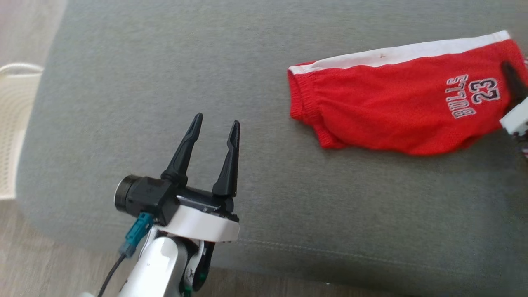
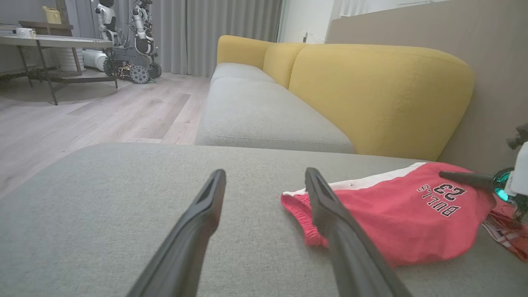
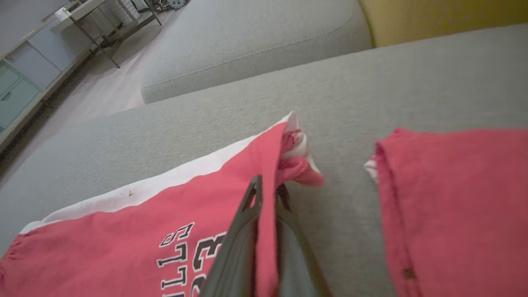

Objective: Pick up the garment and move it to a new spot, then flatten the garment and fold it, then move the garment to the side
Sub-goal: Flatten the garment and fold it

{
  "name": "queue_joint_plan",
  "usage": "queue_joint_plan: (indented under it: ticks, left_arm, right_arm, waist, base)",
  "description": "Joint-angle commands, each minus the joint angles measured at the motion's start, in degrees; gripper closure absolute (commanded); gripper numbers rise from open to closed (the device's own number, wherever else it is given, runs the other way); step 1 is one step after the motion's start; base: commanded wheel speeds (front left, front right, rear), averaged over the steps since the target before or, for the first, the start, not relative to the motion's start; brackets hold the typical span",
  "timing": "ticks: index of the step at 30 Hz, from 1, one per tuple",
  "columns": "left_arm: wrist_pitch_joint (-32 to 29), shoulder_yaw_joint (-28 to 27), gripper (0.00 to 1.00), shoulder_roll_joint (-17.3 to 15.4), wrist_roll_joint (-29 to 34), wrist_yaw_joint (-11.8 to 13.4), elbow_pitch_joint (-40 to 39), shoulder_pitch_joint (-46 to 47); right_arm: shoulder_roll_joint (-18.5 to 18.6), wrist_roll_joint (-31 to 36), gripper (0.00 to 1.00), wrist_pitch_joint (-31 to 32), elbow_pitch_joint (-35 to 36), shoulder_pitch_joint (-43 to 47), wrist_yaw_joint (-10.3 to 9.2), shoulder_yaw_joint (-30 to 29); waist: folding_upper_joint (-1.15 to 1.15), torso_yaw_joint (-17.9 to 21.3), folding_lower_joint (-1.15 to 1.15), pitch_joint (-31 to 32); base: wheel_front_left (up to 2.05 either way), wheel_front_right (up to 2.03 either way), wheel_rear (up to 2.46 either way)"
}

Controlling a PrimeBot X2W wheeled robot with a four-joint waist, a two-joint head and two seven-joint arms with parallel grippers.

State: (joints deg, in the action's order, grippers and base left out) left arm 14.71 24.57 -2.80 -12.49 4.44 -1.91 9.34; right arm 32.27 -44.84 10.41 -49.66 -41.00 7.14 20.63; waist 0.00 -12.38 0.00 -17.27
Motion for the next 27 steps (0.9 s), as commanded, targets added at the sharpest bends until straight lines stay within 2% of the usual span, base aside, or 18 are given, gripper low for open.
queue_joint_plan:
  ticks: [1,5,10,19,27]
  left_arm:
    - [0.29,-2.30,0.00,-0.09,0.55,-0.45,-1.48,0.42]
    - [0.29,-2.29,0.00,-0.09,0.52,-0.69,-0.97,0.38]
    - [0.29,-2.33,0.00,-0.08,0.52,-0.88,0.13,0.27]
    - [0.29,-2.08,0.00,-0.08,-0.06,-1.26,1.06,-0.39]
    - [0.29,-1.35,0.00,-0.08,-0.87,-1.26,1.82,-1.17]
  right_arm:
    - [2.16,2.17,1.00,-1.38,3.59,-0.04,0.35,1.45]
    - [1.87,4.78,1.00,-1.87,6.27,-0.95,0.35,3.11]
    - [-1.15,8.96,1.00,-0.66,11.15,-2.72,0.35,6.38]
    - [-9.77,13.22,1.00,4.09,18.35,-2.23,0.35,11.12]
    - [-17.27,15.67,1.00,5.61,19.43,2.36,0.35,13.04]
  waist:
    - [0.00,2.04,0.00,0.69]
    - [0.00,3.00,0.00,1.17]
    - [0.00,3.67,0.00,2.31]
    - [0.00,1.86,0.00,4.10]
    - [0.00,-0.69,0.00,4.98]
  base:
    - [0.00,0.00,0.00]
    - [0.00,0.00,0.00]
    - [0.00,0.00,0.00]
    - [0.00,0.00,0.00]
    - [0.00,0.00,0.00]
